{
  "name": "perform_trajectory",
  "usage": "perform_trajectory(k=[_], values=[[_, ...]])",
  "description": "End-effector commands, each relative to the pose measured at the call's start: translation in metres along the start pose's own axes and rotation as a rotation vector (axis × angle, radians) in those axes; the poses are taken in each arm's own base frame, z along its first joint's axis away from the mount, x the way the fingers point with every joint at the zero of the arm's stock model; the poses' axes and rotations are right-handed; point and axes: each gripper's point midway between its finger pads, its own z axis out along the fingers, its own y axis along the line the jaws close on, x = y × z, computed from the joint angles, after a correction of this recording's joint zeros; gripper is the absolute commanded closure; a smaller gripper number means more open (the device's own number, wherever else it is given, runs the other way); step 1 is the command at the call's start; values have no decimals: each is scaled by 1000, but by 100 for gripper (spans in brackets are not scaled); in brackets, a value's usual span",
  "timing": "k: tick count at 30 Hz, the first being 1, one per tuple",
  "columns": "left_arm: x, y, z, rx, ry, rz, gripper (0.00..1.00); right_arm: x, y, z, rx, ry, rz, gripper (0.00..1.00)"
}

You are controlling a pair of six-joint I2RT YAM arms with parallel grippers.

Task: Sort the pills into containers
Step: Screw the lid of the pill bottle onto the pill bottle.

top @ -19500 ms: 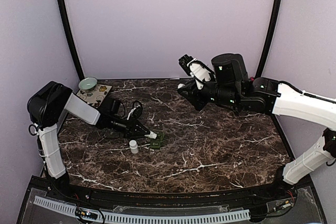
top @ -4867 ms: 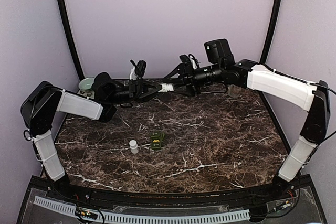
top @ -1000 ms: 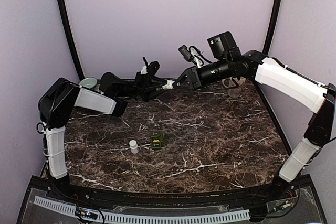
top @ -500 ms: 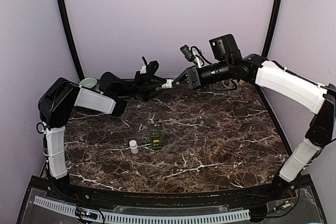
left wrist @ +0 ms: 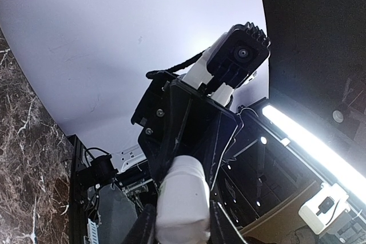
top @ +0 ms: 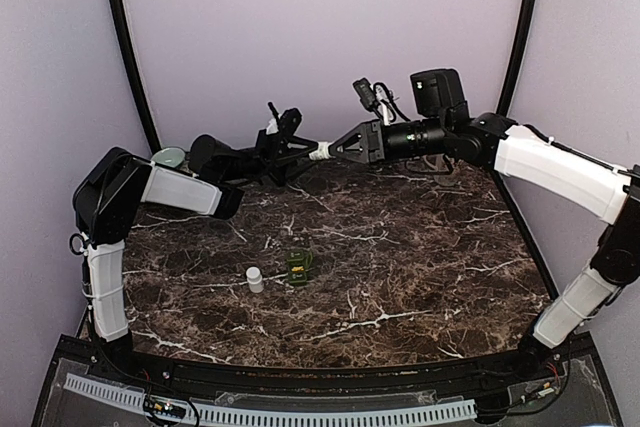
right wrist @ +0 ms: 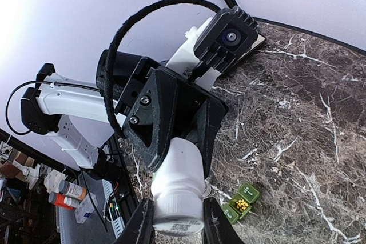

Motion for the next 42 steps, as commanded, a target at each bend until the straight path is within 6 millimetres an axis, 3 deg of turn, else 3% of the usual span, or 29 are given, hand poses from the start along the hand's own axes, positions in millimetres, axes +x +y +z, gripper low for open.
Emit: perform_trajectory(k=[1,13,24,25,33,42], values=[[-1,-26,15,63,-1,91,100,-13,18,0,-58,-68,-18,83],[-2,-18,27,-32,55,173,100,-17,27,9,-137,-71,83,86],[-2,-13,28,-120,80,329,100,-28,32,3,-261,-71,284,89],[-2,-13,28,-130,79,338,100,-25,26,9,-261,-61,313,90],[-5,-11,21,-244,41,464,100,-25,17,14,-300,-52,447,91],[-11,-12,11,-351,-27,604,100,-34,21,7,-440,-81,601,91]])
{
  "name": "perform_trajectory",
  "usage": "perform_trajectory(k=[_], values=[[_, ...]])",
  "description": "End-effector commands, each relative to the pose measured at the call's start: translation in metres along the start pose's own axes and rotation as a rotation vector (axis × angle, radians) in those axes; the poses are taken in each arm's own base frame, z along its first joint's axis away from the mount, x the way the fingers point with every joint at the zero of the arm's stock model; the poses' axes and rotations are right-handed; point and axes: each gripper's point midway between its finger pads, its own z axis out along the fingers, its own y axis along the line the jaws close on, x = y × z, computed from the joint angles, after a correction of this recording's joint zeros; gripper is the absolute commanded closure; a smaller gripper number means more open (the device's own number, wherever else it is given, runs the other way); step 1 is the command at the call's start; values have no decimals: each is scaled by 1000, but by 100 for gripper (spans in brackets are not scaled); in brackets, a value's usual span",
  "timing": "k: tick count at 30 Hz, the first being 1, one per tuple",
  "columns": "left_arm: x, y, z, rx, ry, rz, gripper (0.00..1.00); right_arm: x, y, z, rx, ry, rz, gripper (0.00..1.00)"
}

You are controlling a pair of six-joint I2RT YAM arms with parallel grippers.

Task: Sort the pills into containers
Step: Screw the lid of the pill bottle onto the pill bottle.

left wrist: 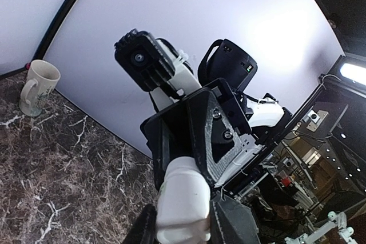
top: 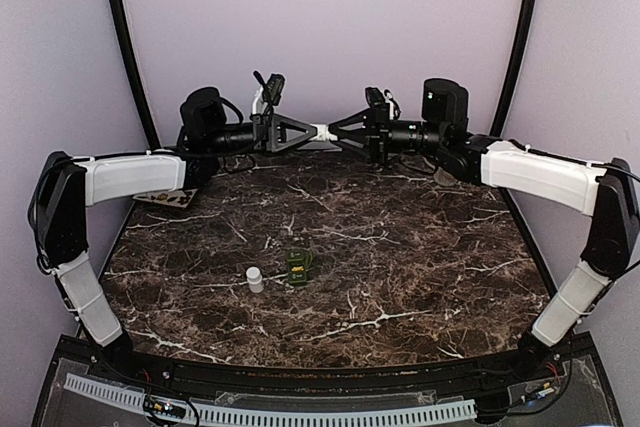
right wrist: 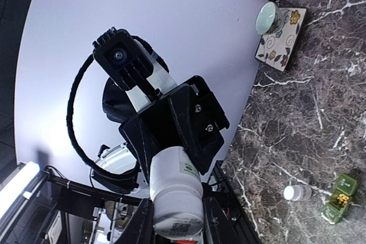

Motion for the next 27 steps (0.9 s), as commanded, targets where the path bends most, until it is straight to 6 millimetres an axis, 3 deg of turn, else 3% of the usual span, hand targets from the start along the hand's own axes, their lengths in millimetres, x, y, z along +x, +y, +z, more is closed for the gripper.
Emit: perform_trajectory(k=[1,16,21,27], values=[[16,-5,11,-50,-5,77,100,11,26,9,-166,50,70,91],[16,1,-1,-160,-48,233,100,6,39,7,-295,59,299,91],[16,-1,-7,-198,-52,308,100,4,37,10,-265,63,336,90],[26,-1,2,-131,37,267,100,4,32,17,-172,81,280,90]])
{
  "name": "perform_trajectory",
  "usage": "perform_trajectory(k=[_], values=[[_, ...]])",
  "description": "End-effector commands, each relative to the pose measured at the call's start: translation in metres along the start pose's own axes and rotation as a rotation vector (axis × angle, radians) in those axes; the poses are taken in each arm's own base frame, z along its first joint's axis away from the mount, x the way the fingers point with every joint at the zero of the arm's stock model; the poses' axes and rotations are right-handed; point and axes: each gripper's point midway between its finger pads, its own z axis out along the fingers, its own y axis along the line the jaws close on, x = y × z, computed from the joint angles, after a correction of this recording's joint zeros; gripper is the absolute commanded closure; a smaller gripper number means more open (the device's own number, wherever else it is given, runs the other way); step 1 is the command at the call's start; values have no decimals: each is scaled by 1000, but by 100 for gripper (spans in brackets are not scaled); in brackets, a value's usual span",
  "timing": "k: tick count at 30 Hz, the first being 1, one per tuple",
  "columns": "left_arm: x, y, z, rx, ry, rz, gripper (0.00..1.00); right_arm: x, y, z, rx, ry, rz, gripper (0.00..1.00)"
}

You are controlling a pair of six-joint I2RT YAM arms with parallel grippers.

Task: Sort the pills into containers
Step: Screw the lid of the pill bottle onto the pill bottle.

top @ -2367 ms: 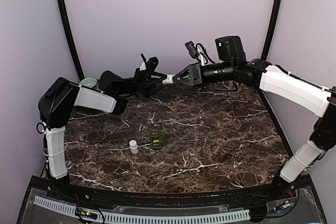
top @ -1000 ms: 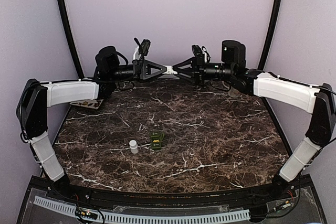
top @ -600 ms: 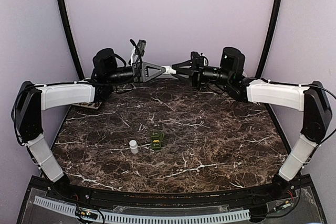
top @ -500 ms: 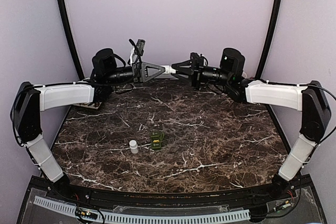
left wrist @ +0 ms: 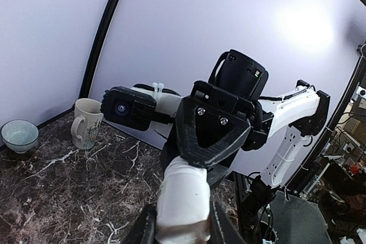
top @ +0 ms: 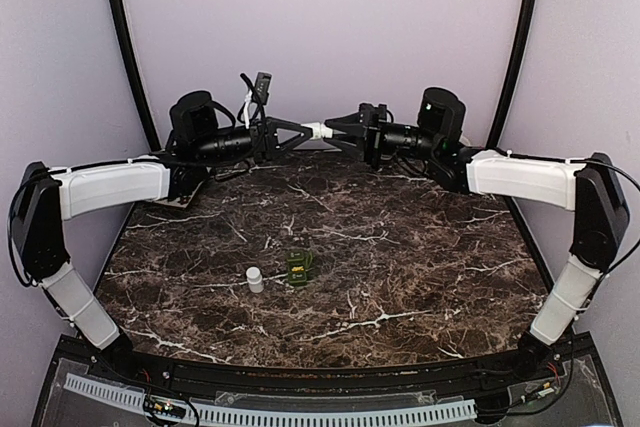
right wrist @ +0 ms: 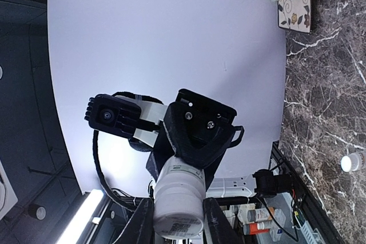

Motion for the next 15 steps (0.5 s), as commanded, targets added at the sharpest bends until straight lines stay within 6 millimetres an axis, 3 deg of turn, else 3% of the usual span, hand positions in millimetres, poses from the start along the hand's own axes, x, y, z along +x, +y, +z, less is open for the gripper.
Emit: perform_trajectory(k=[1,15], values=[[29,-7,13,80,135,-55,100,19,22,12,9,74,-115,90],[46,-23,24,317,236,-262,100,26,19,8,159,110,-305,89]])
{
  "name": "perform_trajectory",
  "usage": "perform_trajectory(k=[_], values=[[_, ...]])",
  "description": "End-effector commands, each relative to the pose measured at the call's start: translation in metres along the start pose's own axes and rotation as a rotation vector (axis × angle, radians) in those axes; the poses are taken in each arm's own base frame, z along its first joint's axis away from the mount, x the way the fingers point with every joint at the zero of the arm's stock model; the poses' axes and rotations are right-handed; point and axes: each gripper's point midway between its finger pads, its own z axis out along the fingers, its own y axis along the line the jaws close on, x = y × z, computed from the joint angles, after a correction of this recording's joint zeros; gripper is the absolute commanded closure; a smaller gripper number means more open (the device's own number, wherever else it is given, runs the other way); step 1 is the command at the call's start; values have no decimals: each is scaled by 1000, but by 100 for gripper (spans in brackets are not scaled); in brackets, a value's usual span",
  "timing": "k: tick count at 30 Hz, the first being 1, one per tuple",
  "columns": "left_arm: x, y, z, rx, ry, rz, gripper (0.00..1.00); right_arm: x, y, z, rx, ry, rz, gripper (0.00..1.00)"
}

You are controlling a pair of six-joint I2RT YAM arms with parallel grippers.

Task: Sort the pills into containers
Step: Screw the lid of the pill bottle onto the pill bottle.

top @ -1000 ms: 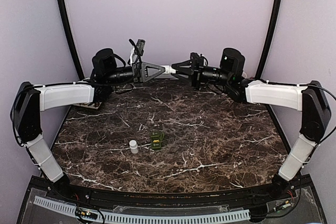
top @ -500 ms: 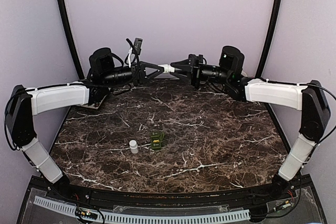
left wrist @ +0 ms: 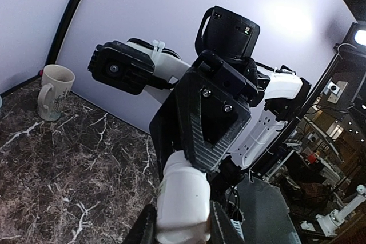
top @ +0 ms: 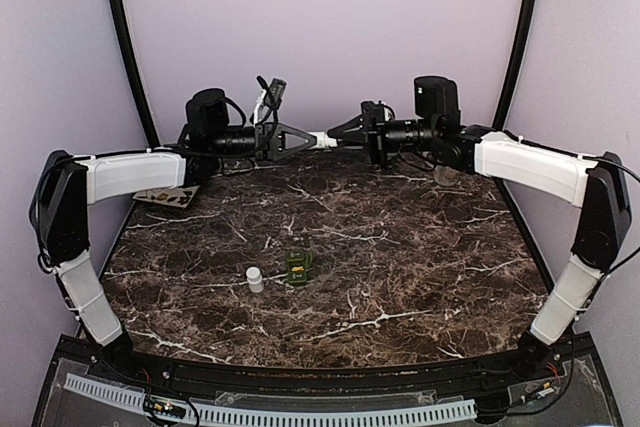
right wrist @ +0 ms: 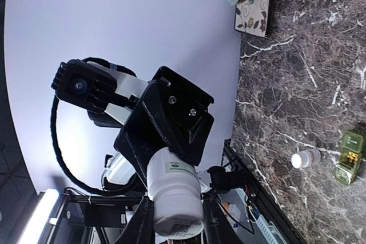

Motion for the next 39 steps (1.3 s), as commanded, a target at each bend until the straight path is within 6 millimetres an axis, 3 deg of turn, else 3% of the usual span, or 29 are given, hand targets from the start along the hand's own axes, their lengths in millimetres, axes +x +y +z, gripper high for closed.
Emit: perform_trajectory(k=[1,13,31,37,39], values=[[31,-29,23,187,108,-124,100,27,44,6,-48,72,-206,89],[31,-32,24,271,52,-158,100,31,38,11,11,90,-211,89],[34,-32,17,253,-27,-15,100,38,61,26,-151,81,106,88],[36,-34,17,264,-23,-9,100,37,62,25,-130,64,131,79],[37,-34,17,269,-27,-13,100,36,64,24,-121,55,112,71]])
